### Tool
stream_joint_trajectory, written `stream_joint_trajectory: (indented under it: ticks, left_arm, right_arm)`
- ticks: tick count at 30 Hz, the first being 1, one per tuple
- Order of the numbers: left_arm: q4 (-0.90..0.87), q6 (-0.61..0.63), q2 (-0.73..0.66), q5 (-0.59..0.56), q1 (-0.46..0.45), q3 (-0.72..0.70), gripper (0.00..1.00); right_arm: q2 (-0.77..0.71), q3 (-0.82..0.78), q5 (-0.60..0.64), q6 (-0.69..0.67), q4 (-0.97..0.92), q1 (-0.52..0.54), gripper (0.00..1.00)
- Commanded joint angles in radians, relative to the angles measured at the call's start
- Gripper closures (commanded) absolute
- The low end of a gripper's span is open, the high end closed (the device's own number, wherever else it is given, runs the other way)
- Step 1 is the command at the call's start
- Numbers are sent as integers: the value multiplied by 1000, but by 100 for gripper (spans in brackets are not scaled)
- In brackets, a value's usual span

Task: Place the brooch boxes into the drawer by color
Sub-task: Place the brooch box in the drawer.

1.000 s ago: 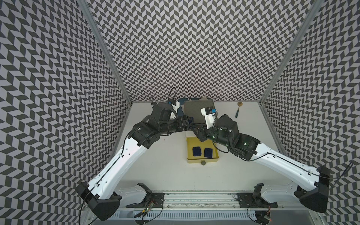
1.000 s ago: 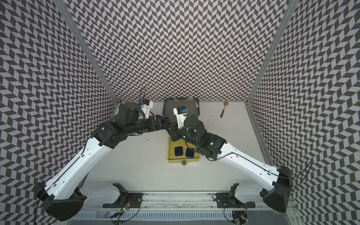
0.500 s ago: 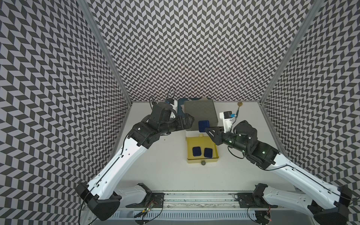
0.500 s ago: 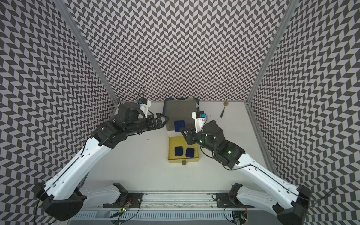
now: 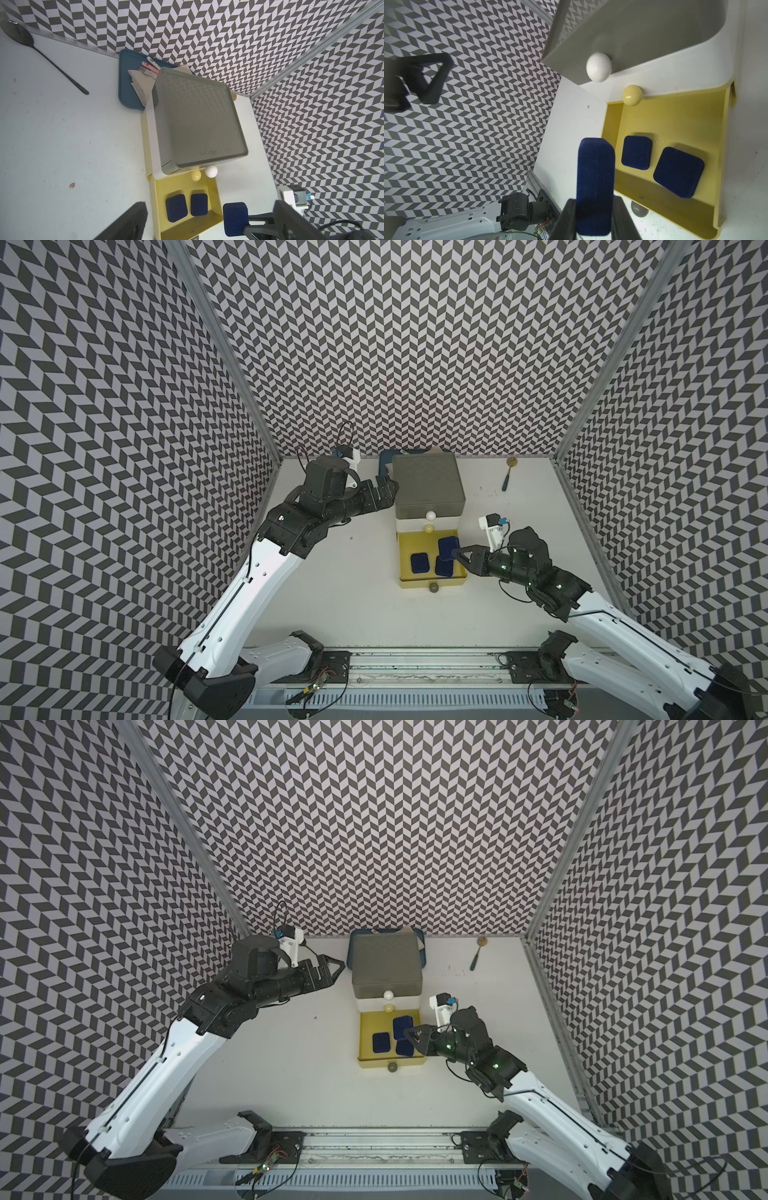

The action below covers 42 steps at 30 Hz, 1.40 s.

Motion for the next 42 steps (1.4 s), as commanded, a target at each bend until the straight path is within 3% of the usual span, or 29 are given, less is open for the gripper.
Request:
stream_joint_trajectory:
  ticks: [1,24,42]
  left_arm:
    - [64,27,-51,82,45,-56,0]
    - [98,51,-53,142,94,-115,0]
    - [108,57,-33,159,93,-118,0]
  right_arm:
    - [51,-3,-68,22,159,-23,93]
    - [411,54,-55,-90,222,-93,93]
    - [534,89,-10,-108,272,-98,93]
